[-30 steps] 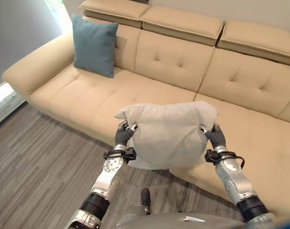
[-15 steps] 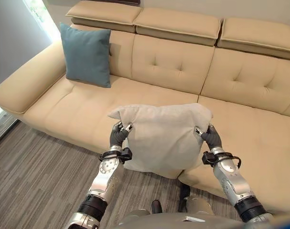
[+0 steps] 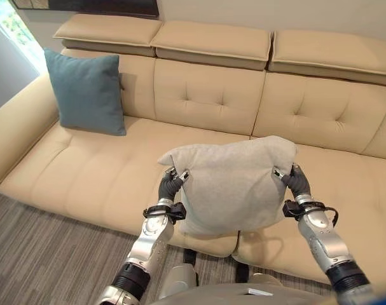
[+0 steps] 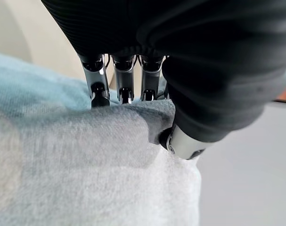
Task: Pick up all the scattered cushions and arrange them neatly on the sofa.
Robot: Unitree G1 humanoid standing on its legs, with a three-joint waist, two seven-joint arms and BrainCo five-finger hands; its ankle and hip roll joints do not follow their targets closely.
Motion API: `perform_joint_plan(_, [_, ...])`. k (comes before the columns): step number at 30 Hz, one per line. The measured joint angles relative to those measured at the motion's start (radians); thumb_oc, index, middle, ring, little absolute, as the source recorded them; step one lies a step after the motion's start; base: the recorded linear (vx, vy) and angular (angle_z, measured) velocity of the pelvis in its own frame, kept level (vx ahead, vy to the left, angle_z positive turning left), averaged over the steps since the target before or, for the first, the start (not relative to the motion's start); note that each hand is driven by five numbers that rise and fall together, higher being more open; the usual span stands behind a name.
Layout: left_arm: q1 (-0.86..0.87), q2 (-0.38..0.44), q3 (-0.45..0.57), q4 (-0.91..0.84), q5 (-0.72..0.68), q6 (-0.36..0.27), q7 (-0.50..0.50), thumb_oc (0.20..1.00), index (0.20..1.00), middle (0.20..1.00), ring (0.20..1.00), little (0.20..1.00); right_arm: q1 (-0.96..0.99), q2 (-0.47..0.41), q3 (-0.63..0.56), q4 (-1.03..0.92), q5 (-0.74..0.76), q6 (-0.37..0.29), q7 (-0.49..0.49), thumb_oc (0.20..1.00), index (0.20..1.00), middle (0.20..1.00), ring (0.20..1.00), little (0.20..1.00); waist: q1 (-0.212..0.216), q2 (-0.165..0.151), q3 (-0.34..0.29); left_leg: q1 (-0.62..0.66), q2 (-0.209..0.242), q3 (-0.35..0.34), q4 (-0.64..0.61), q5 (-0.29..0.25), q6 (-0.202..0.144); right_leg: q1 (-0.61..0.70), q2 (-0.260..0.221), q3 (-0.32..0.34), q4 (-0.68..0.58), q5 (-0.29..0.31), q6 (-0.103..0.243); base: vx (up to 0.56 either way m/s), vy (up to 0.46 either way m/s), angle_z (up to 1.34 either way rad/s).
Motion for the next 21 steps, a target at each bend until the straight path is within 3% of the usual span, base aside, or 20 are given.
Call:
perform_joint_plan(2, [-0.004,0.021,0.003,0.0,0.001,0.0,0.0,0.2,0.2,0.2,0.2,0.2,-0.001,0.014,0.002,-0.001,-0.001,0.004,0.004,0.2,0.2,0.2,0.2,0.2,0.005,-0.006,-0.003,0.02,-0.034,0.033,-0.017,-0.008,0.023,-0.018,-0.045,0.031,0.023,-0.014,0.025,0.07,0.123,-0.37])
perform_joint_plan(6, [-0.005,0.05,0.022,-0.002,0.001,0.0,-0.001,0.2,0.2,0.2,0.2,0.2,-0.001,0.042,0.024,-0.002,-0.009,0.005,0.009,0.2,0.2,0.2,0.2,0.2,0.039,-0.017,-0.006,0.031,-0.067,0.083,-0.021,-0.017,0.049,-0.036,-0.087,0.065,0.045,-0.022,0.056,0.07,0.066,-0.24])
perform_joint_plan(13, [-0.001,0.07,0.046,-0.009,0.013,0.0,-0.001,0.2,0.2,0.2,0.2,0.2,-0.012,0.041,0.039,-0.002,-0.029,0.014,0.02,0.2,0.2,0.2,0.2,0.2,0.052,-0.03,-0.01,0.084,-0.055,0.115,-0.061,-0.02,0.05,0.004,-0.07,0.095,-0.012,-0.008,0.064,0.08,0.007,-0.17])
perform_joint_plan(18, [-0.094,0.065,0.031,-0.014,0.03,0.006,0.027,0.2,0.2,0.2,0.2,0.2,-0.112,-0.012,0.052,-0.001,-0.037,0.02,-0.026,0.2,0.2,0.2,0.2,0.2,0.008,-0.028,-0.015,0.074,-0.03,0.117,-0.09,-0.006,0.042,0.015,-0.04,0.099,-0.097,0.037,0.046,-0.01,-0.017,-0.11])
perform_joint_plan(21, [-0.245,0.063,0.026,-0.014,0.03,0.002,0.083,0.2,0.2,0.2,0.2,0.2,-0.253,-0.027,0.05,0.001,-0.068,0.02,-0.083,0.2,0.2,0.2,0.2,0.2,-0.009,-0.02,-0.019,-0.011,-0.015,0.122,-0.091,0.02,0.038,-0.061,-0.021,0.118,-0.127,0.079,0.038,-0.13,-0.02,-0.12])
